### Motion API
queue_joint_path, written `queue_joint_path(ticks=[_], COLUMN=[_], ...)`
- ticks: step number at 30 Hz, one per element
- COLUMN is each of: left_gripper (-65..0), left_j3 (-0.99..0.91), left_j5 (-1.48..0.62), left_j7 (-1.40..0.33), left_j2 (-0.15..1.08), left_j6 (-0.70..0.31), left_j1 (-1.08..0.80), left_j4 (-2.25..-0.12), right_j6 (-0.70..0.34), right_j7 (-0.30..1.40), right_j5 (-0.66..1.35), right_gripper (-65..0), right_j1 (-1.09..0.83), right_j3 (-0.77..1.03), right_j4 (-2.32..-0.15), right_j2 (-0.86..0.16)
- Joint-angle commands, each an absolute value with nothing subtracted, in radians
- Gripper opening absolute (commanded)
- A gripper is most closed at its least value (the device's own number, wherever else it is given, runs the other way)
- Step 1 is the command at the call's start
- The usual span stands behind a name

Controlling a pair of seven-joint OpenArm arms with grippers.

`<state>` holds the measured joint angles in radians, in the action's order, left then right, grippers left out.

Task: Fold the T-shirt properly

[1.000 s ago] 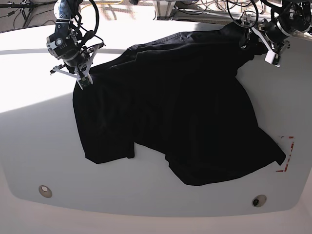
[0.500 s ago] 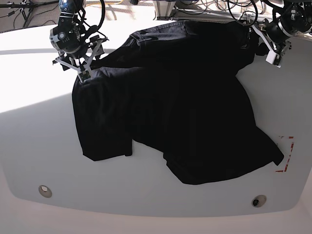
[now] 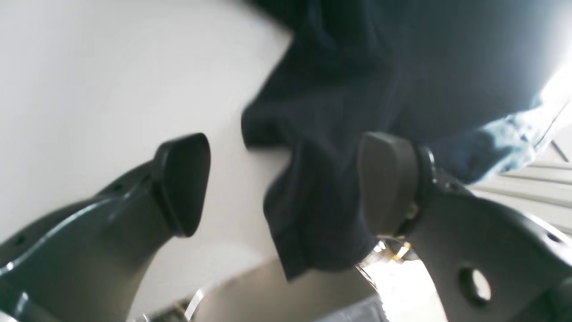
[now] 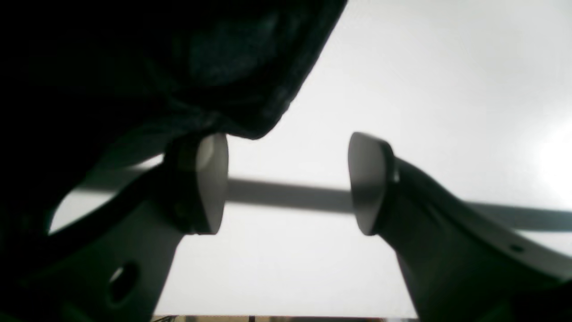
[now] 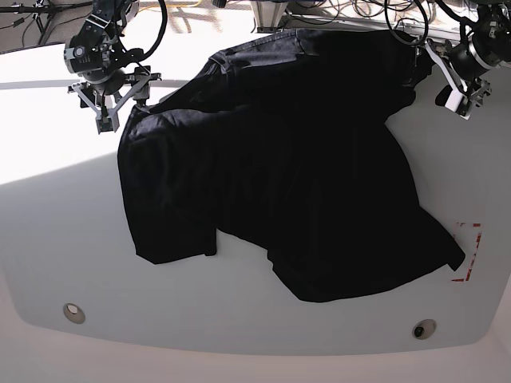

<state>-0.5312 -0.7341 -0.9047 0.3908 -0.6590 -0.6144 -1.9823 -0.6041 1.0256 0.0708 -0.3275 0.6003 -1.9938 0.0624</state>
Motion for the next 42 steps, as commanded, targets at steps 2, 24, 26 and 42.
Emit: queue_joint_path(ticks=[2, 24, 26, 42], left_gripper=[-16.4, -16.4, -16.4, -16.4], left_j3=[-0.573, -0.651, -0.651, -0.651], left_j5=[-0.751, -0.602, -0.572, -0.519], left_j7=[-0.934, -1.041, -1.041, -1.041], left_j2=[0.404, 0.406, 0.406, 0.406], left_j6=[-0.698, -0.698, -0.698, -0.698], left_j1=[-0.559, -0.165, -0.142, -0.117], left_j4=[-1.995, -1.954, -1.954, -1.954], right_j6=[-0.631, -0.657, -0.657, -0.657], right_j7=[1.055, 1.225, 1.239, 1.262], right_j5=[0.188, 0.842, 0.858, 0.863], right_gripper=[-24.6, -24.9, -24.9, -24.9], right_j1=[-0.328, -0.217, -0.197, -0.101], right_j3=[0.688, 1.112, 1.113, 1.113], right_j4=[-2.009, -1.732, -1.704, -1.537], right_j2=[0.085, 0.084, 0.084, 0.093])
